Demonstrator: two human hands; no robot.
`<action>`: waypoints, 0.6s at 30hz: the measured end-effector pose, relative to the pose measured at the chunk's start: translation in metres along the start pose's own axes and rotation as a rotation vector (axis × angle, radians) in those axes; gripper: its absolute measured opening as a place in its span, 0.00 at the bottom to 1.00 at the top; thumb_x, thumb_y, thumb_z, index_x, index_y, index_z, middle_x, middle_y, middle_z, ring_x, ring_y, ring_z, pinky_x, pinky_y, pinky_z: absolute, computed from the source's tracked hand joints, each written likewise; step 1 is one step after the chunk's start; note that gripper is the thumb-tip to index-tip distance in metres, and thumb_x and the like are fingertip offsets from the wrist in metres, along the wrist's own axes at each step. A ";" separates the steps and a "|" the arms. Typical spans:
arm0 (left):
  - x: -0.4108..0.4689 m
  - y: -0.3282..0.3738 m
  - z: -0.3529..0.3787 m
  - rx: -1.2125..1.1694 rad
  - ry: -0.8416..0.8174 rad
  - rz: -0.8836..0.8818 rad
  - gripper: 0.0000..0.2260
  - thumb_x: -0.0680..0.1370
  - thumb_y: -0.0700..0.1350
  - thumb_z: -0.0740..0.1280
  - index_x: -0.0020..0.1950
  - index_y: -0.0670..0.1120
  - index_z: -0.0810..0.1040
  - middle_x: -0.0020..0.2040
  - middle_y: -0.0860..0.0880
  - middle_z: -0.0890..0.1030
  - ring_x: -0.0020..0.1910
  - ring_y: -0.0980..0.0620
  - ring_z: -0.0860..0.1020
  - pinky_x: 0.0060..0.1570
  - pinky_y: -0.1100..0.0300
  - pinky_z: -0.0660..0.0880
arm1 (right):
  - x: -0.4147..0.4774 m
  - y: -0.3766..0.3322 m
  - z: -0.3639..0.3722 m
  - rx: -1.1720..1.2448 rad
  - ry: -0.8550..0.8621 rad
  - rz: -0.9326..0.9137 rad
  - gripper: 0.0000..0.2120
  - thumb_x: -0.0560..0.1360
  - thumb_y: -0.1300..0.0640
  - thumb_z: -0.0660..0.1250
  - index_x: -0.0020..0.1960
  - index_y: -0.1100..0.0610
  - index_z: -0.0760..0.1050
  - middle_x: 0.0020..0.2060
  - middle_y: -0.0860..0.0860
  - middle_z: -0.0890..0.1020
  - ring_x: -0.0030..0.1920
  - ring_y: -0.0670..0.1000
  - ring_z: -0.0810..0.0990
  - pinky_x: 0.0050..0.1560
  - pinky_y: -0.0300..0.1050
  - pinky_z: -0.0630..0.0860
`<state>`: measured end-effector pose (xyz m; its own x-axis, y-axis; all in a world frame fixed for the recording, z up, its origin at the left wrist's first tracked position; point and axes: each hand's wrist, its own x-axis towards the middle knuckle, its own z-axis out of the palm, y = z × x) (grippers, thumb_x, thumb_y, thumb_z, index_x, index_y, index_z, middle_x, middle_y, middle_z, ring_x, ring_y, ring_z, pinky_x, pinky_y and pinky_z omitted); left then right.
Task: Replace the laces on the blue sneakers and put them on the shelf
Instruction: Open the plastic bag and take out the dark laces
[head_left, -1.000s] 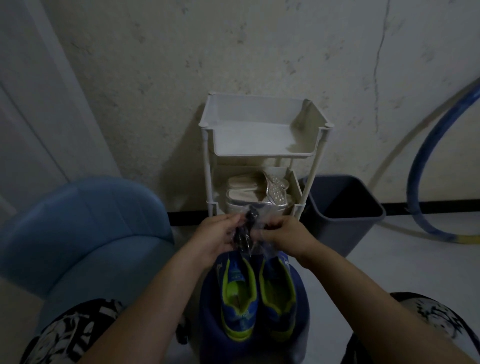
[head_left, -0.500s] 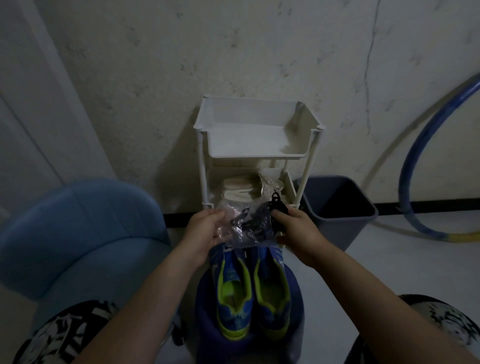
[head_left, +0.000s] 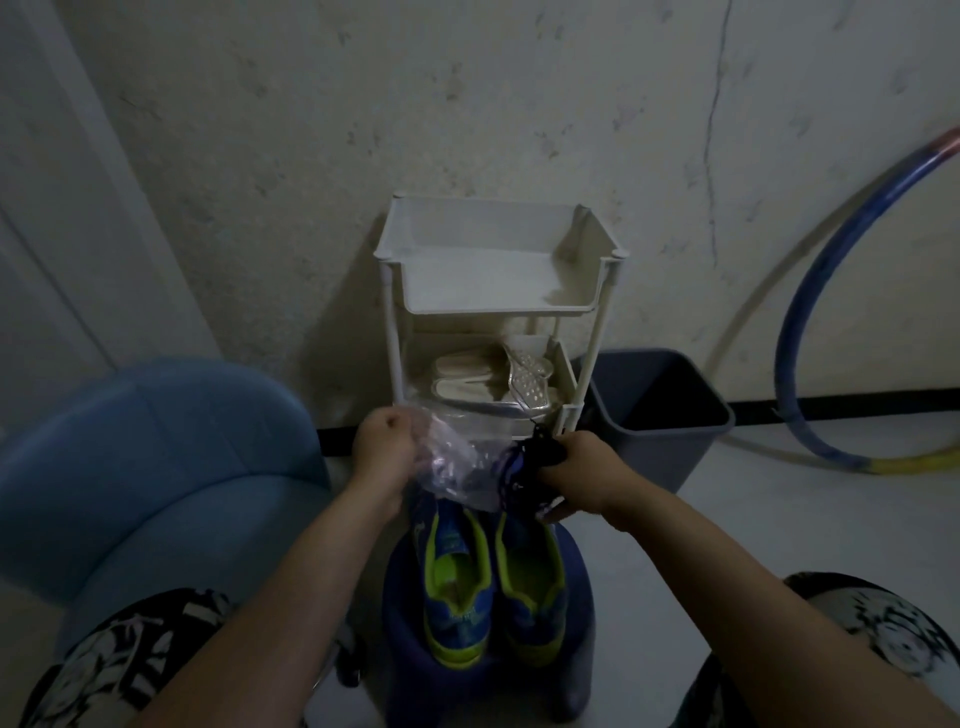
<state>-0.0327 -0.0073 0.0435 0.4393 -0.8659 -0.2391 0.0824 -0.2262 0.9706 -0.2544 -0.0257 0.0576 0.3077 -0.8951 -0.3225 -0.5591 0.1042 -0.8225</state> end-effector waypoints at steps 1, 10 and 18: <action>0.004 0.001 -0.005 0.086 0.059 0.060 0.08 0.82 0.44 0.60 0.49 0.44 0.77 0.44 0.45 0.80 0.35 0.51 0.76 0.31 0.58 0.72 | 0.000 0.001 -0.001 -0.141 -0.020 -0.014 0.04 0.76 0.66 0.66 0.50 0.64 0.78 0.43 0.62 0.84 0.40 0.61 0.85 0.42 0.56 0.84; -0.015 0.026 -0.006 0.324 -0.141 0.397 0.12 0.83 0.40 0.59 0.55 0.58 0.74 0.46 0.50 0.80 0.27 0.58 0.73 0.24 0.64 0.70 | -0.006 0.010 0.026 -0.838 -0.268 -0.063 0.22 0.73 0.48 0.71 0.65 0.54 0.75 0.60 0.54 0.79 0.58 0.55 0.80 0.57 0.48 0.78; -0.033 0.038 0.011 0.248 -0.276 0.308 0.09 0.82 0.39 0.62 0.56 0.52 0.77 0.48 0.47 0.82 0.43 0.48 0.79 0.40 0.54 0.77 | -0.003 -0.001 -0.005 -0.040 -0.068 -0.210 0.41 0.70 0.60 0.71 0.75 0.39 0.57 0.67 0.50 0.75 0.55 0.49 0.82 0.52 0.49 0.81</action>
<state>-0.0538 0.0082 0.0880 0.1533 -0.9878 0.0278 -0.2450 -0.0107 0.9695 -0.2590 -0.0250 0.0619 0.4707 -0.8641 -0.1783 -0.5070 -0.0995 -0.8562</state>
